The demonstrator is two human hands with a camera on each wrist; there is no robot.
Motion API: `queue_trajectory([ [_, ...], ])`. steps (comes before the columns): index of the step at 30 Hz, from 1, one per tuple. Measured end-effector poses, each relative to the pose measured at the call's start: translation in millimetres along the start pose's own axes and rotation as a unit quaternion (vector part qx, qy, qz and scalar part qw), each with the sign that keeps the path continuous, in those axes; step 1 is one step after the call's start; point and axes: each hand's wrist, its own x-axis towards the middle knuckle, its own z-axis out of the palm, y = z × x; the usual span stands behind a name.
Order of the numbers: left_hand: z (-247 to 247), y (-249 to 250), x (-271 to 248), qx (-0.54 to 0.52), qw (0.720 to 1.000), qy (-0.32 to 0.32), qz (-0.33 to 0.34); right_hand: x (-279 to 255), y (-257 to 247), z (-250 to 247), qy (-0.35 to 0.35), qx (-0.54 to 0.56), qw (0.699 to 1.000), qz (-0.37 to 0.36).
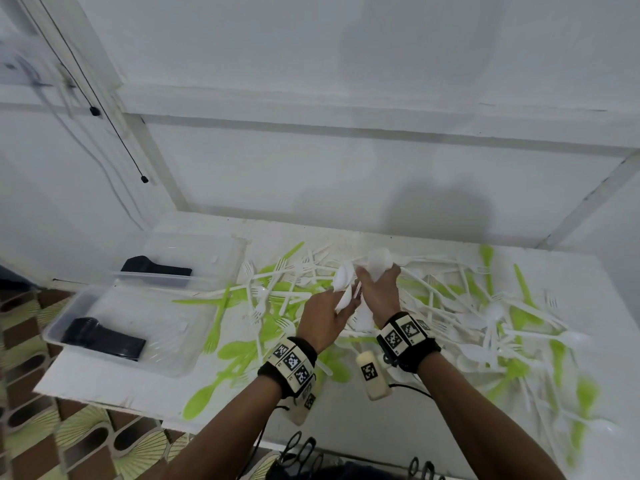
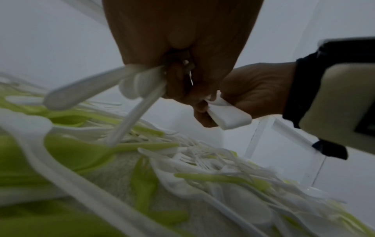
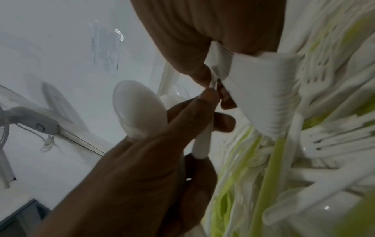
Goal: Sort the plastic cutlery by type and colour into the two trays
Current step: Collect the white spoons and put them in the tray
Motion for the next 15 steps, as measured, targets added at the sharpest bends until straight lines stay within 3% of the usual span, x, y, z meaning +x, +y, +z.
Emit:
queue_trajectory([
  [3, -9, -1, -1, -0.010, 1.000, -0.021, -0.013, 1, 1, -4, -0.019, -0.012, 0.999, -0.024],
  [5, -14, 2, -1, -0.086, 0.993, -0.026, -0.071, 3, 2, -9, -0.057, 0.019, 0.998, -0.004],
  [7, -18, 2, -2, -0.207, 0.964, -0.037, -0.165, 1, 3, -15, -0.073, 0.036, 0.997, 0.002],
  [9, -22, -2, -2, -0.262, 0.938, -0.060, -0.218, -5, 1, -20, -0.087, 0.025, 0.996, -0.019],
  [12, -27, 0, 2, -0.274, 0.926, -0.076, -0.249, -13, -1, -23, -0.118, 0.011, 0.992, -0.039],
  [15, -28, 3, 8, -0.246, 0.933, -0.091, -0.246, -19, -3, -16, -0.131, 0.014, 0.990, -0.047],
])
